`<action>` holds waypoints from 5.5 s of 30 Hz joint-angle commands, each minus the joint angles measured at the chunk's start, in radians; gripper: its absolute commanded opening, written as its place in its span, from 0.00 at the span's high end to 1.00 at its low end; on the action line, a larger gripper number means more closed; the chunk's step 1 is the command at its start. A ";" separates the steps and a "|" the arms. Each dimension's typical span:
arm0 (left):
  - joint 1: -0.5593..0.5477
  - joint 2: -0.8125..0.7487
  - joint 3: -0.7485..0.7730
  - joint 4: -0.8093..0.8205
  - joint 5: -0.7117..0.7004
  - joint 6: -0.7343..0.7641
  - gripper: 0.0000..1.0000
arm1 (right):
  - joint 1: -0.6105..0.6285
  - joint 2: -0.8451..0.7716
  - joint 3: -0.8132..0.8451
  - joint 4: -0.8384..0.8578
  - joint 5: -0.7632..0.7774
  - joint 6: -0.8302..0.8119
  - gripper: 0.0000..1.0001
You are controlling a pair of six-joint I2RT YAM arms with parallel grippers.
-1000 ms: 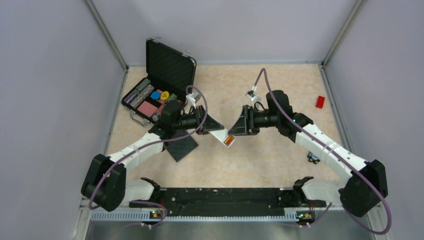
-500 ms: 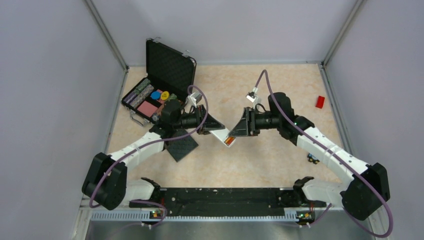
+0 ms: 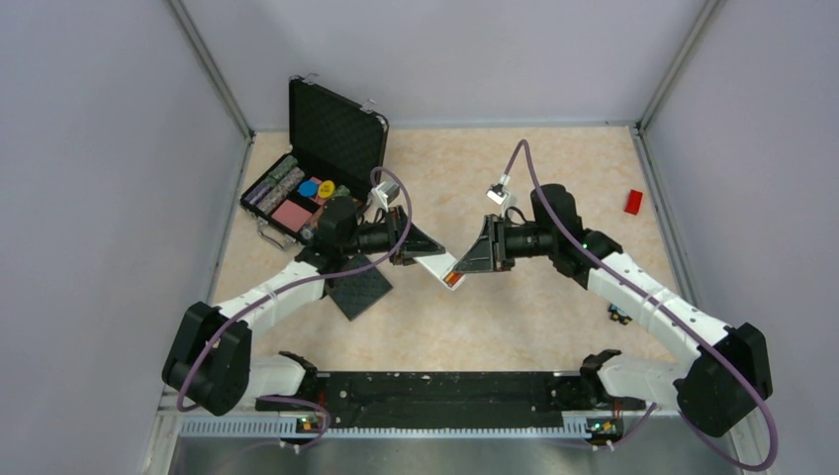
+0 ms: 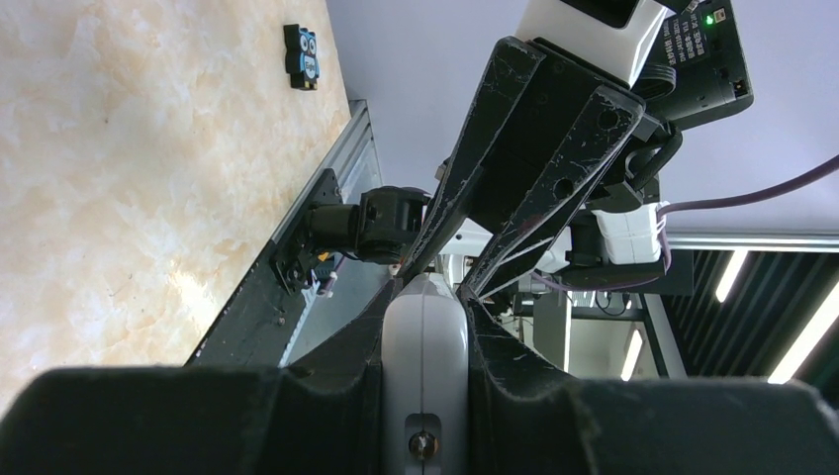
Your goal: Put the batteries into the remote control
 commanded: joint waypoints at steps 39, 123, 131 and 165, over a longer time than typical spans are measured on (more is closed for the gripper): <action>-0.001 0.042 0.062 0.037 0.029 0.016 1.00 | 0.045 0.013 0.119 -0.157 0.007 -0.153 0.13; 0.022 0.040 0.106 -0.025 0.179 0.105 1.00 | -0.014 0.119 0.072 -0.174 -0.002 -0.169 0.29; 0.023 0.050 0.106 -0.025 0.177 0.107 1.00 | -0.017 0.100 0.047 -0.081 -0.060 -0.112 0.20; 0.035 0.080 0.137 -0.009 0.178 0.075 1.00 | -0.002 0.116 0.042 -0.067 -0.148 -0.180 0.77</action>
